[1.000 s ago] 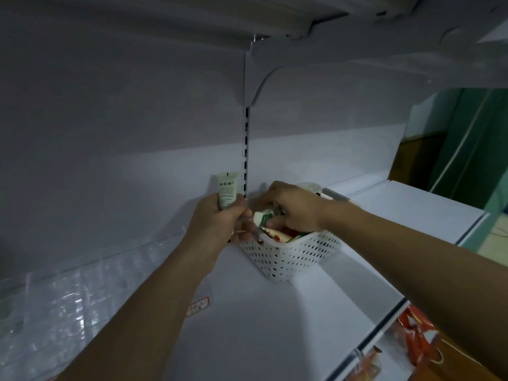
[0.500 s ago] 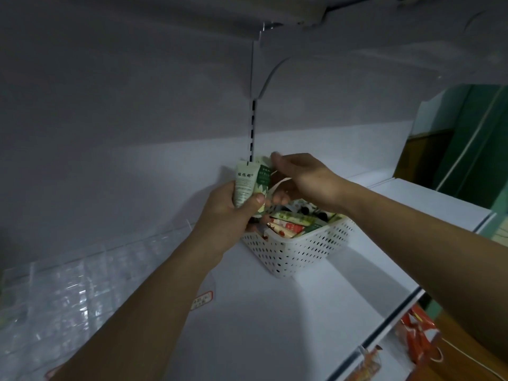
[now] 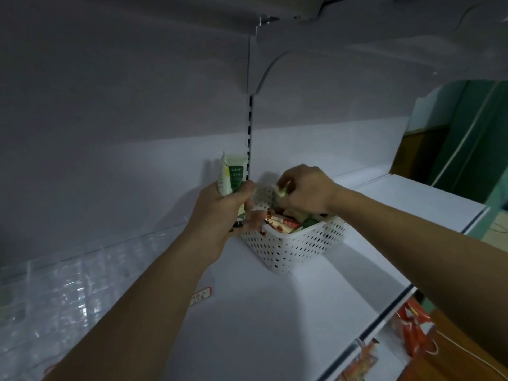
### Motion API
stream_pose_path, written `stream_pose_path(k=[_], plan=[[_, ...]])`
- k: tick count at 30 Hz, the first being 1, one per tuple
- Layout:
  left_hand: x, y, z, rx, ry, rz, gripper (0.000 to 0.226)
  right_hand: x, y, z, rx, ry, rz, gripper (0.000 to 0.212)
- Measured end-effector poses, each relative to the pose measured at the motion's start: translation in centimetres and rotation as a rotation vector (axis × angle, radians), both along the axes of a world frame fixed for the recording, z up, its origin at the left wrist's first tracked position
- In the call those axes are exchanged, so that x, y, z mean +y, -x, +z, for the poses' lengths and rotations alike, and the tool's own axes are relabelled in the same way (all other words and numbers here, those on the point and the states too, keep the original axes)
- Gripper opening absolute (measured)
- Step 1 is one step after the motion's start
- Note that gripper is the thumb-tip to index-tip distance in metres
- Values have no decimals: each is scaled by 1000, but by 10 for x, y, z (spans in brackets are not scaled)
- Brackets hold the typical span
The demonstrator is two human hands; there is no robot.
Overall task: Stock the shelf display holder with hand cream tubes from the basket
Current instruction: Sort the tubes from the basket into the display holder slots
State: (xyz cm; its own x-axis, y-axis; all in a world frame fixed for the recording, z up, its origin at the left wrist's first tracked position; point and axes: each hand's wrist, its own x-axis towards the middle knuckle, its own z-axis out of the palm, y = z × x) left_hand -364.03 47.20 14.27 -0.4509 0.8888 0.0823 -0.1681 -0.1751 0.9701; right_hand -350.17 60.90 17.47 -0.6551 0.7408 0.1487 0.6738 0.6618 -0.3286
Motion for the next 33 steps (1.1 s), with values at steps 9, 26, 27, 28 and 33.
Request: stream_pose_path(k=[9,26,27,28,33], plan=[[4,-1,-2,231,-58,119,7,-26,5,34,620,730,321,13],[-3,-5,8,-285,50,-78,10,32,-13,-16,-202,-225,-79,9],[-3,-6,9,-319,41,-102,7,32,-12,-14,-87,-251,-91,12],[-4,-6,9,-345,34,-129,6,31,-11,-10,59,-257,-100,14],[-2,-7,12,-495,42,-154,14,-9,0,18,705,-47,-16,7]])
